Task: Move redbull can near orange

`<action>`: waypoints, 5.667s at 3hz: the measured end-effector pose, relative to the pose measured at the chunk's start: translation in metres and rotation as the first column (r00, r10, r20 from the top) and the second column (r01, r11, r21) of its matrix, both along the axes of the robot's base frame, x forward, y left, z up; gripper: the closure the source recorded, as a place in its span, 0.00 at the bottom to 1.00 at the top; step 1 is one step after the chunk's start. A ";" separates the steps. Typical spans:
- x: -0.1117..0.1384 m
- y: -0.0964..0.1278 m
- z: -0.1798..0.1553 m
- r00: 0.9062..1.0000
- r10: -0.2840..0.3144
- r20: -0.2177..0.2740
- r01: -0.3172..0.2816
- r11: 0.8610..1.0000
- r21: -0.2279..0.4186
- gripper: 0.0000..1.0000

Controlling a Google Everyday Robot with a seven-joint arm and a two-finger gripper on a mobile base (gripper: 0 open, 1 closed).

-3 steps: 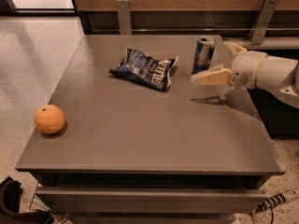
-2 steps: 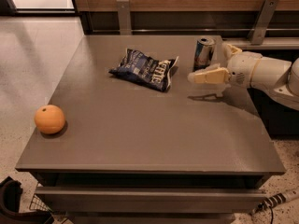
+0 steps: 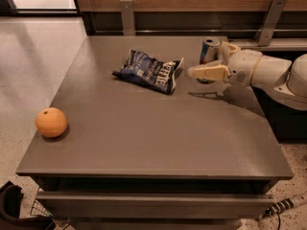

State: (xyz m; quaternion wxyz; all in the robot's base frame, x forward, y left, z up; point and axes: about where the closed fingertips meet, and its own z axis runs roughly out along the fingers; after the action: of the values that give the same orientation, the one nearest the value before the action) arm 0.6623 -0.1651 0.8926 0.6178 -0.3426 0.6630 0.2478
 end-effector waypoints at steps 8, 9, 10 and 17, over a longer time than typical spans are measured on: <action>-0.082 0.063 0.082 1.000 0.002 -0.002 -0.002 0.997 0.071 1.00; -0.120 0.112 0.085 0.995 0.100 -0.008 -0.099 0.989 0.111 1.00; -0.158 0.166 0.078 0.970 0.244 -0.013 -0.240 0.960 0.145 1.00; -0.206 0.315 0.004 0.780 0.625 -0.022 -0.619 0.776 0.125 1.00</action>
Offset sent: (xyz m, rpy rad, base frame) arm 0.0004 0.0027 0.0004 0.0004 -0.0015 0.0043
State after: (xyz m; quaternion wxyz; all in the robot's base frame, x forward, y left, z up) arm 0.4566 0.1502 0.8961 0.4984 -0.4997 0.5167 0.4848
